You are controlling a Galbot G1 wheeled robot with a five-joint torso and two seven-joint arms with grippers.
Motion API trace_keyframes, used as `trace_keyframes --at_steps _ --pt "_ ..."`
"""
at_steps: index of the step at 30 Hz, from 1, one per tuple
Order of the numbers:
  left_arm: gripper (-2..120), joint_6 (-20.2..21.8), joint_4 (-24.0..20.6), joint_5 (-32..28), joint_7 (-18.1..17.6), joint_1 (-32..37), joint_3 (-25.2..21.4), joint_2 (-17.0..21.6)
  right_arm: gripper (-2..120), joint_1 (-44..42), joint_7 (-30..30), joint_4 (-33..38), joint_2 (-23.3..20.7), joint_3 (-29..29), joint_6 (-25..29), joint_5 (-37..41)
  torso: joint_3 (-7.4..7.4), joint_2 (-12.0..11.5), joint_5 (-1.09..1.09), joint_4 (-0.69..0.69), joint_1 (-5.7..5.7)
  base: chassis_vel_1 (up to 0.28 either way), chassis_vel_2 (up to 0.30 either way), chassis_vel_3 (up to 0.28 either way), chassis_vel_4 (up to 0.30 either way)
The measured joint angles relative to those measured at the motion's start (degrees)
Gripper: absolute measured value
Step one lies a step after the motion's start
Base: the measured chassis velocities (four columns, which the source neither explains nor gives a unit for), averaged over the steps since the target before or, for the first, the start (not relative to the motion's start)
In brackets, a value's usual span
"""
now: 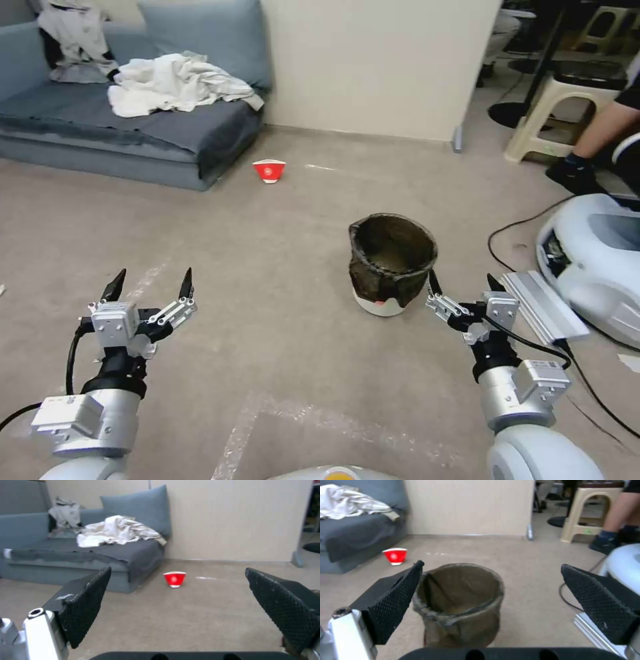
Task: Pick up the trash can from the floor.
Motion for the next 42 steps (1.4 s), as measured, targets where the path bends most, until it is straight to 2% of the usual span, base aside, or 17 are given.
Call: trace_keyframes --at_steps 27,42 --pt "100 -2.23 2.47 -0.13 -0.32 -0.75 0.32 -0.17 100 0.30 1.32 -0.93 0.16 -0.32 -0.10 -0.06 0.00 0.00 0.00 -0.01 0.00 -0.077 -0.074 -0.075 -0.080" --pt "100 -2.58 2.85 -0.71 -0.45 -1.25 0.15 0.25 100 0.19 1.30 -1.21 0.16 -0.41 -0.13 0.11 0.00 0.00 0.00 0.00 0.00 -0.022 0.003 0.005 -0.014"
